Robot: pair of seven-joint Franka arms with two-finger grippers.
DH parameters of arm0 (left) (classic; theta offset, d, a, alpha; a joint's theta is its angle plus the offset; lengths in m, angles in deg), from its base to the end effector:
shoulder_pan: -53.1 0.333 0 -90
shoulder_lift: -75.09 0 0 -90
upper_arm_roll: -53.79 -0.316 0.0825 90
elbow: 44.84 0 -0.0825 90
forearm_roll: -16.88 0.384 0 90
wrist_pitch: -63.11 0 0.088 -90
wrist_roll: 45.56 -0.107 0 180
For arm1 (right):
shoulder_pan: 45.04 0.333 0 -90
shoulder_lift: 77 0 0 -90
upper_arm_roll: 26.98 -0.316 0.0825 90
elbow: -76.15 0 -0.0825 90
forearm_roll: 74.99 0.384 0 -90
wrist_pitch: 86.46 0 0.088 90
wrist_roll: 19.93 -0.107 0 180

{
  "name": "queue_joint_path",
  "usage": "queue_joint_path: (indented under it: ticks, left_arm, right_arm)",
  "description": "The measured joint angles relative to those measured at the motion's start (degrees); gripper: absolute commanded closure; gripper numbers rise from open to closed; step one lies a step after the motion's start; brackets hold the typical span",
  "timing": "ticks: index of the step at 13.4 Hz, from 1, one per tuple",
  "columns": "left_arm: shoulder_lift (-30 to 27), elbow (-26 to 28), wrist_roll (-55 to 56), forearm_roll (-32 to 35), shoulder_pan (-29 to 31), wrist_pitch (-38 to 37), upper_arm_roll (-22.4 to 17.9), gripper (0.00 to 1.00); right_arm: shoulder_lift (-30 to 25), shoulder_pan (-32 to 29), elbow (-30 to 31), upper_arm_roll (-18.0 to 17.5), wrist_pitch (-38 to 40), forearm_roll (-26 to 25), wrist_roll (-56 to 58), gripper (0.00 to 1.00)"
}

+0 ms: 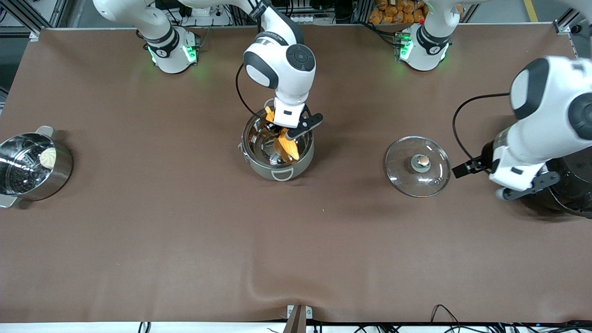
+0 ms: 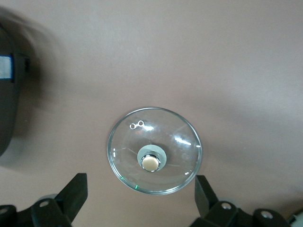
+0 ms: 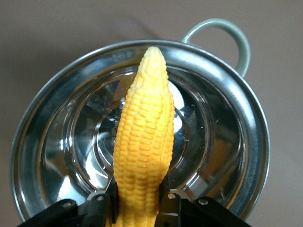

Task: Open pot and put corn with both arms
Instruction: 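Open the right gripper to release the corn into the pot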

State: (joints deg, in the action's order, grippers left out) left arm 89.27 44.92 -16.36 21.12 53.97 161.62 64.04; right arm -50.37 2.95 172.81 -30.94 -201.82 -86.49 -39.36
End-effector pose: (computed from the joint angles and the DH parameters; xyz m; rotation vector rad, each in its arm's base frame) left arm 0.6212 -0.0851 0.4941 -3.0391 -0.5139 0.1173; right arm 0.4162 0.5055 0.3198 2.7860 0.9558 -0.0391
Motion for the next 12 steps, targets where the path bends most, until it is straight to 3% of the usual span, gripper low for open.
queue_joint_path:
  ticks: [3, 4, 5, 6, 12]
  left_arm:
    - [-0.19, -5.28, 0.00, 0.00, -0.92, -4.99, 0.80, 0.00]
    - [-0.40, -6.24, 0.00, 0.00, -1.12, -5.74, 1.11, 0.00]
    - [-0.71, -6.87, 0.00, 0.00, -1.18, -6.15, 1.37, 0.00]
    - [-1.07, -7.23, -0.20, 0.00, -1.18, -6.36, 1.50, 0.00]
    - [-5.02, -7.56, -5.69, 0.00, -0.73, -6.52, 1.22, 0.00]
  right_arm:
    - [0.07, -0.08, 0.10, 0.08, 0.13, 0.01, 1.90, 0.98]
    - [0.10, -0.08, 0.10, 0.09, 0.13, 0.01, 2.17, 0.76]
    - [0.10, -0.05, 0.10, 0.08, 0.13, -0.29, 2.78, 0.14]
    - [0.10, -0.01, 0.07, 0.07, 0.13, -1.34, 3.90, 0.00]
    - [-0.04, 0.02, -0.56, 0.05, 0.09, -4.34, 5.29, 0.00]
